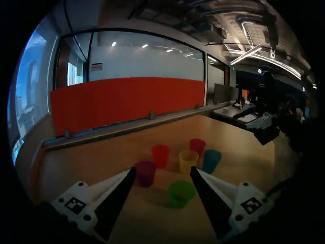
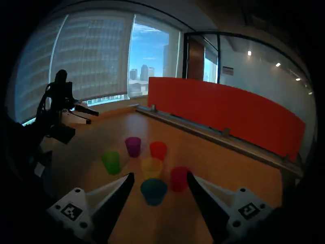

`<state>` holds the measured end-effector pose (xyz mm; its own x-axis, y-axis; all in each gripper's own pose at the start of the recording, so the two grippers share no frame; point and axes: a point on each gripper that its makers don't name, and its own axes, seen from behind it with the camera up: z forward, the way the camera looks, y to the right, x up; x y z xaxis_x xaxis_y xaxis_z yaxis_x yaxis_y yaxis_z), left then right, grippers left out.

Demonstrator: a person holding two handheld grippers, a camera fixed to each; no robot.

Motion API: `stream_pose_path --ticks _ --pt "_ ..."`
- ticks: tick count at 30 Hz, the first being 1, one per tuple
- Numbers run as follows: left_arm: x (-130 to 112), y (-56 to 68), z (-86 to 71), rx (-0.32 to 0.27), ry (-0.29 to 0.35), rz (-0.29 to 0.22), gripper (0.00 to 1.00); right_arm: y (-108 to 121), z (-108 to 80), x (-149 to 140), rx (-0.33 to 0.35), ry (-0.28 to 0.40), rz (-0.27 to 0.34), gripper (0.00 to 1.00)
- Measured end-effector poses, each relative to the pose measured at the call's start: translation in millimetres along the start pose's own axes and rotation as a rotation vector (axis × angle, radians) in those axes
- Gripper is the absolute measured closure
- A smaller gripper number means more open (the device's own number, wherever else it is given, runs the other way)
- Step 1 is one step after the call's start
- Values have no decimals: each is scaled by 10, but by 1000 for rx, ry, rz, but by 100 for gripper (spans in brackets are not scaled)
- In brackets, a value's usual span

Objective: Pour water

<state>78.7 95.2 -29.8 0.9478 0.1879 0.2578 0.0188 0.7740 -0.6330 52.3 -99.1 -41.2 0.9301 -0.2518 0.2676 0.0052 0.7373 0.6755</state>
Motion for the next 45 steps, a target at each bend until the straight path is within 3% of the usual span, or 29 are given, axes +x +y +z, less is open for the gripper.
stream_pose_path --ticks 9,18,26,45 --pt "-431 63 179 -46 -103 17 0 -9 220 -398 26 -82 10 0" --pt "-845 224 313 -119 -213 45 0 -38 425 -676 53 -141 19 0" --pt "-1180 285 430 -156 -293 82 0 -68 572 -888 70 -190 21 0" --pt "-1357 519 735 -249 -352 86 0 -127 789 -1091 100 -239 26 0"
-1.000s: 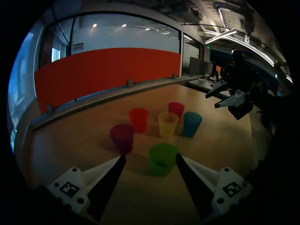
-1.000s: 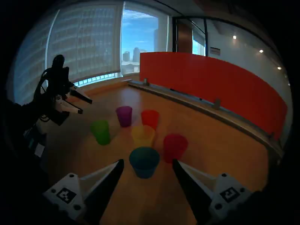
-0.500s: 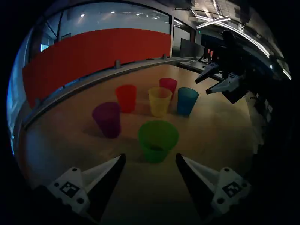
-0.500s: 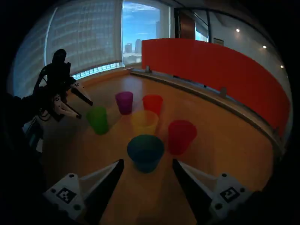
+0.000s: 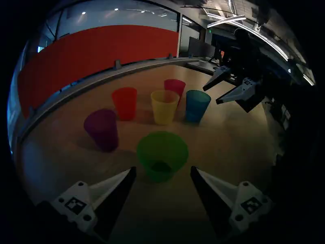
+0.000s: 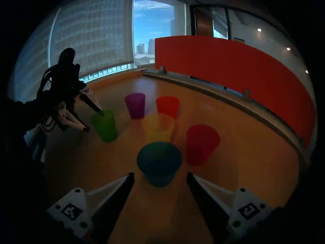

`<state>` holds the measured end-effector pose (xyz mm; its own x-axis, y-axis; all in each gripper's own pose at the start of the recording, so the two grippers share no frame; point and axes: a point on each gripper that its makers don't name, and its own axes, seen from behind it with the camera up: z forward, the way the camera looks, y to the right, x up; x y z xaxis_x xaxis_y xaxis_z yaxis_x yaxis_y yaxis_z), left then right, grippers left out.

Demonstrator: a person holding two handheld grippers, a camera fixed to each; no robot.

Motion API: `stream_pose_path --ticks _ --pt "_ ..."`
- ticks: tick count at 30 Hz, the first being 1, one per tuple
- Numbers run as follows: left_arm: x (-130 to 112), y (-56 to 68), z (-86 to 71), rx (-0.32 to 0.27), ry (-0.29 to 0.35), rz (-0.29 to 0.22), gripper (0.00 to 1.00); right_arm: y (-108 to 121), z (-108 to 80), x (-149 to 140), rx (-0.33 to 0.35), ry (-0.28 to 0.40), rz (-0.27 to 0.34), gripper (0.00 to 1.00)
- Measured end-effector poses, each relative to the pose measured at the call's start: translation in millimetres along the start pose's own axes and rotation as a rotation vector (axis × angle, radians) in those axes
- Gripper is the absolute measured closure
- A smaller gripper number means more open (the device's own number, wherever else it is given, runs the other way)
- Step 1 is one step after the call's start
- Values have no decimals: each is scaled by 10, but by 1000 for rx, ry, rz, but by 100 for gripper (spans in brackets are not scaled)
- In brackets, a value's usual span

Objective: Pour water

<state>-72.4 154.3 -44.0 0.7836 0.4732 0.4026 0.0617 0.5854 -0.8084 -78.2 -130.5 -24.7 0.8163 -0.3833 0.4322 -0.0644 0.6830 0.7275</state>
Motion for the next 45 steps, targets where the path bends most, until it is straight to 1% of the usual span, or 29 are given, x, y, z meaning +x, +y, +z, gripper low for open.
stream_pose_path --ticks 6,11,15,26,30,33,35,39,41,45 --pt "13 12 114 -13 -11 1 1 -17 71 -28 9 -10 -2 0" --pt "69 36 184 -27 -6 -2 1 -9 153 -53 12 -20 -1 0" --pt "85 32 232 -33 -12 -3 1 -1 231 -62 15 -26 4 0" --pt "95 34 338 -47 -18 1 0 -3 453 -3 37 -22 28 0" --pt "107 -8 365 -38 -16 0 1 -9 505 19 43 -17 29 0" --pt "103 -13 376 -42 -17 -3 0 -18 528 26 45 -13 24 1" --pt "96 -15 381 -44 -18 -4 0 -21 541 21 45 -12 20 5" --pt "80 -23 388 -40 -19 0 2 -32 550 26 47 -6 11 9" --pt "74 -19 391 -39 -16 2 13 -33 549 27 45 -3 4 9" --pt "95 -32 378 -30 -3 7 15 -51 540 22 49 -1 -3 10"
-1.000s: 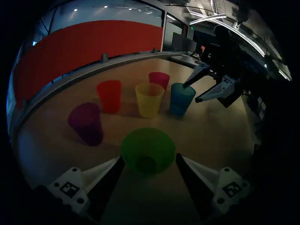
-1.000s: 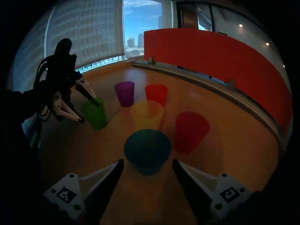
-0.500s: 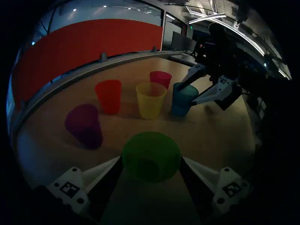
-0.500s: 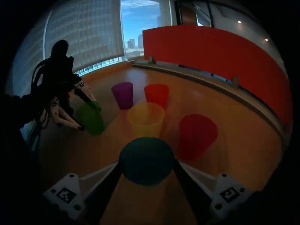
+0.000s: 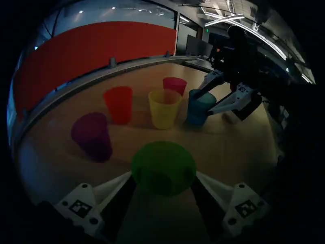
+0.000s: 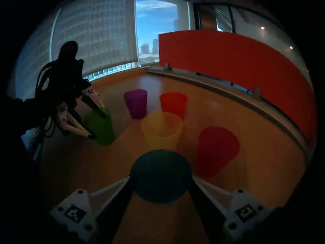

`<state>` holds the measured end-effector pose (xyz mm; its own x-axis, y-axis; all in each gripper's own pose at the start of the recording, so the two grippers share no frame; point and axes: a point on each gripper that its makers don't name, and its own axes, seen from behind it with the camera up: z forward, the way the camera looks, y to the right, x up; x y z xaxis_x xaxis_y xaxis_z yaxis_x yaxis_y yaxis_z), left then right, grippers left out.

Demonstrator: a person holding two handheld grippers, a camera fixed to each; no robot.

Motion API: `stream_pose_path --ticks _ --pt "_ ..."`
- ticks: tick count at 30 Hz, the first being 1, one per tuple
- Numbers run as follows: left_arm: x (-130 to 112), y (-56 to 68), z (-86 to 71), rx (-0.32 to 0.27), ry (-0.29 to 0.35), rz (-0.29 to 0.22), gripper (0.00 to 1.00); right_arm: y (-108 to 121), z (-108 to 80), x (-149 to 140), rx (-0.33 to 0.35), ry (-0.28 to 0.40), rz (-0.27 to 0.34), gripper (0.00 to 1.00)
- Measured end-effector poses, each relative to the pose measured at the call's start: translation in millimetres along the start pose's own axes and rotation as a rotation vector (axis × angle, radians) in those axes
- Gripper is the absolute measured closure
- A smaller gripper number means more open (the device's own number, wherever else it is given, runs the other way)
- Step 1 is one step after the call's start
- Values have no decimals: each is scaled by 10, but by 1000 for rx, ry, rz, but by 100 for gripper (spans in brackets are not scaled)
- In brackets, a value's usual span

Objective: Pour water

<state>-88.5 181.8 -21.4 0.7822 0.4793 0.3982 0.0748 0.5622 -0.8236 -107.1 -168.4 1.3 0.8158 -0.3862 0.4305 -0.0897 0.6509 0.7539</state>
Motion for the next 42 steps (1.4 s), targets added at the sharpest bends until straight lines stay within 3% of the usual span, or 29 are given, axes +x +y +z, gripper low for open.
stream_pose_path --ticks 11,21,30,42 --pt "237 17 -193 -7 70 -46 15 -40 -97 53 -4 11 -10 10" --pt "527 29 -438 25 141 -39 15 -39 -416 384 -28 66 -23 10" --pt "899 5 -747 85 232 -8 15 -67 -797 808 -60 141 -57 10" --pt "1568 -78 -1286 149 421 5 15 -98 -1147 1376 -99 276 -76 10"
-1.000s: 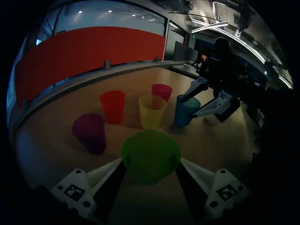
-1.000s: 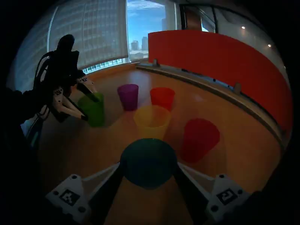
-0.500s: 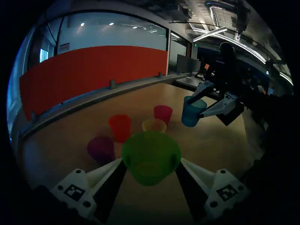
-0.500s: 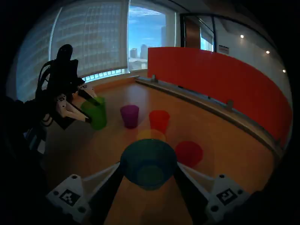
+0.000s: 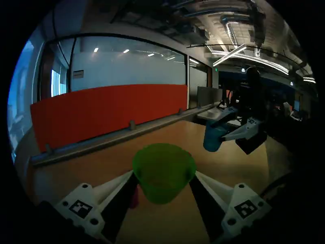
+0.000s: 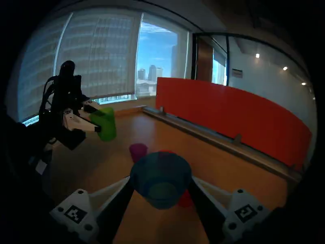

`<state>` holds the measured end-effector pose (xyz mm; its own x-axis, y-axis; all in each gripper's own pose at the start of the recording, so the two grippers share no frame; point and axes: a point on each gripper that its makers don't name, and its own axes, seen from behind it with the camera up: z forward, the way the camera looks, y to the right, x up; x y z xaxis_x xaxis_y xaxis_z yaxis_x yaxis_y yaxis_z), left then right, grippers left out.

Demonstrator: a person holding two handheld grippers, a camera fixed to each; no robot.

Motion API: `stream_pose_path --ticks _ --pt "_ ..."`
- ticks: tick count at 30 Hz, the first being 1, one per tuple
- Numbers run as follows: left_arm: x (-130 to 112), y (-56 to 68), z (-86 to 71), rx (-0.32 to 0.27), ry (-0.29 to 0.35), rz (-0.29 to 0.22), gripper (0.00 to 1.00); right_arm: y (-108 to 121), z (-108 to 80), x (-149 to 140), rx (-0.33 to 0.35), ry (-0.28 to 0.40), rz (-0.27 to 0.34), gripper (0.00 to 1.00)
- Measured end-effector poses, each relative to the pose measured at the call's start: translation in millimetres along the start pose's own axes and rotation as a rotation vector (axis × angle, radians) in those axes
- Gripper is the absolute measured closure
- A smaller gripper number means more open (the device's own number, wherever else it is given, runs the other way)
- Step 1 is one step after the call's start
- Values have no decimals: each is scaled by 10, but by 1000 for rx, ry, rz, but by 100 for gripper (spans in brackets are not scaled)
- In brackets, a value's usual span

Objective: Pour water

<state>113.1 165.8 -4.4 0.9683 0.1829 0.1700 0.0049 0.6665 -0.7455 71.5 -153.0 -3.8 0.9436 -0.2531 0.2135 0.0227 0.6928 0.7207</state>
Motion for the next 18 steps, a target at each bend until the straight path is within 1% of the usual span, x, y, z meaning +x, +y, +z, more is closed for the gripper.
stream_pose_path --ticks 3,6,14,18 --pt "159 11 -38 0 41 -3 15 -3 -20 105 -4 33 -4 10" --pt "236 24 -55 -6 60 -8 15 -12 -33 165 -4 50 -3 10" --pt "226 -11 -27 4 58 -2 15 4 -27 244 -8 88 4 10" --pt "239 -14 -19 3 68 -11 15 33 -28 273 -11 113 15 10"
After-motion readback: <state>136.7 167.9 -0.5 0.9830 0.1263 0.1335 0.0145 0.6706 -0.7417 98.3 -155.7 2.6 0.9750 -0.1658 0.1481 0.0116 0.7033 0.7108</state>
